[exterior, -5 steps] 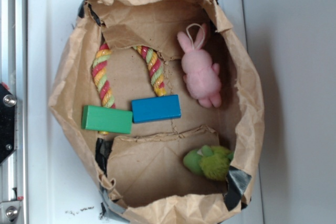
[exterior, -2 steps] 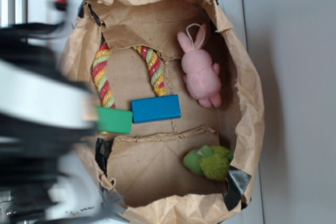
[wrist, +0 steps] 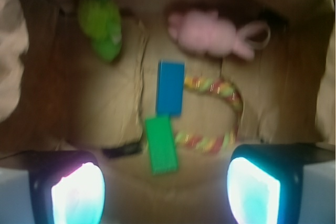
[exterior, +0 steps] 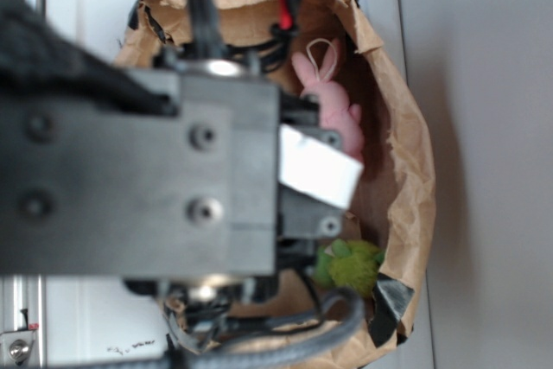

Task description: Grab the green block.

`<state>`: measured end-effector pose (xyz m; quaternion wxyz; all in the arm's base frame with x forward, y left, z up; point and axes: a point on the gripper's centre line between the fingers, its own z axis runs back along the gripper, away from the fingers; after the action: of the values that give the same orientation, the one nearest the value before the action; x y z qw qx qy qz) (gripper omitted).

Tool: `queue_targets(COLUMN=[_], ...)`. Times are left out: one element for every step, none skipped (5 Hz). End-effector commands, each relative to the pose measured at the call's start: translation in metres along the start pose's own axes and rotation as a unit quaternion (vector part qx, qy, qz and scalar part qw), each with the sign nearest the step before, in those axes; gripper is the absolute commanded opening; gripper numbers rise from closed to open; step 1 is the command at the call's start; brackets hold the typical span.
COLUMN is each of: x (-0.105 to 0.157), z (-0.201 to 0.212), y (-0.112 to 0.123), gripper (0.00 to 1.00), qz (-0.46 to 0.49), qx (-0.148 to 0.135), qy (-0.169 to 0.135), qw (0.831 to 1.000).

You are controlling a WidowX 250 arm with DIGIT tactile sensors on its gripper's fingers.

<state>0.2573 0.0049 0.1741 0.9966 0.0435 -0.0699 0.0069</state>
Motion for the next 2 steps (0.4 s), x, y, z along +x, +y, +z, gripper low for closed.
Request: queue_targets(x=[0.005, 0.001], z=[-0.020, -0.031], y=[0.012, 0.009], gripper=[1.00, 1.00], qz=[-0.012, -0.017], qx=[0.000, 0.004], qy=[0.005, 0.018], qw=[1.000, 1.000])
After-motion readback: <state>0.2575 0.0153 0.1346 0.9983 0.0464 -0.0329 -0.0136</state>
